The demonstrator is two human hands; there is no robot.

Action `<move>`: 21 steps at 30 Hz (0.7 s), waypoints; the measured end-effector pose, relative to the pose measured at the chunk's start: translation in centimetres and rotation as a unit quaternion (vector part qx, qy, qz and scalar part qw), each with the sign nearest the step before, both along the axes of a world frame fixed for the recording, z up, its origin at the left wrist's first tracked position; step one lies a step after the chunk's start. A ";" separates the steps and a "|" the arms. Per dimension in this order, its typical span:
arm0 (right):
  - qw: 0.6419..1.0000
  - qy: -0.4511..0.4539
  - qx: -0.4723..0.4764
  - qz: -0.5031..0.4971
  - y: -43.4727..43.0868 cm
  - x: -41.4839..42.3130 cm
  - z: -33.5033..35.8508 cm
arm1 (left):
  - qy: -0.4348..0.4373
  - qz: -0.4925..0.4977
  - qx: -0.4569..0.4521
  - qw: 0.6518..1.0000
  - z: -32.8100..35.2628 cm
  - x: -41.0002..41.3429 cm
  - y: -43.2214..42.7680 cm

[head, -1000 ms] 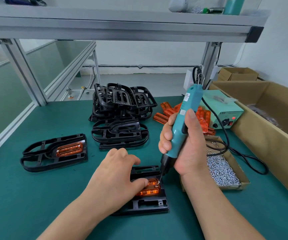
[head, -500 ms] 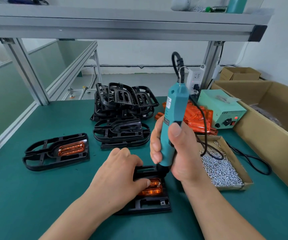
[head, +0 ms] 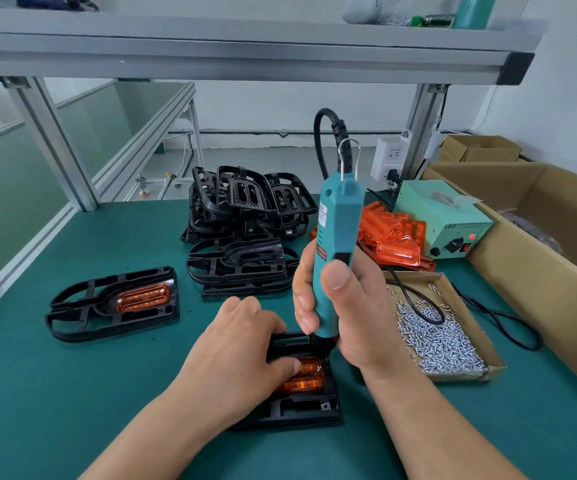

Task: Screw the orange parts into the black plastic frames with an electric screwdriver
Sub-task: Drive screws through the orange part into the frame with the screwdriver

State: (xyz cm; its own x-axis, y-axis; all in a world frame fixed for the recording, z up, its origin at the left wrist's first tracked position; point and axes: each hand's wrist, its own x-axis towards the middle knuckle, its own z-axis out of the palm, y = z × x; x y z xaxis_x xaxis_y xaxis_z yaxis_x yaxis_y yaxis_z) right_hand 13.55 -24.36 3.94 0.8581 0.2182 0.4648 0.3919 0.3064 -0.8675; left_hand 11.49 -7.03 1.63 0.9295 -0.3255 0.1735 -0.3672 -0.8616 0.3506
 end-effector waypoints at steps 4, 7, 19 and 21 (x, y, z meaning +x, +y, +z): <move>1.000 0.000 -0.002 -0.008 0.0 0.0 0.1 | 0.005 -0.001 -0.001 1.000 -0.1 0.1 0.0; 1.000 -0.002 -0.008 -0.004 0.1 -0.2 0.1 | 0.008 0.001 0.003 1.000 -0.1 0.1 0.0; 0.998 0.036 -0.008 0.048 0.4 0.0 0.0 | 0.020 0.000 0.003 1.000 0.2 -0.1 -0.1; 0.998 0.042 -0.001 0.050 0.3 0.1 0.0 | 0.017 -0.003 0.004 1.000 0.3 -0.1 -0.2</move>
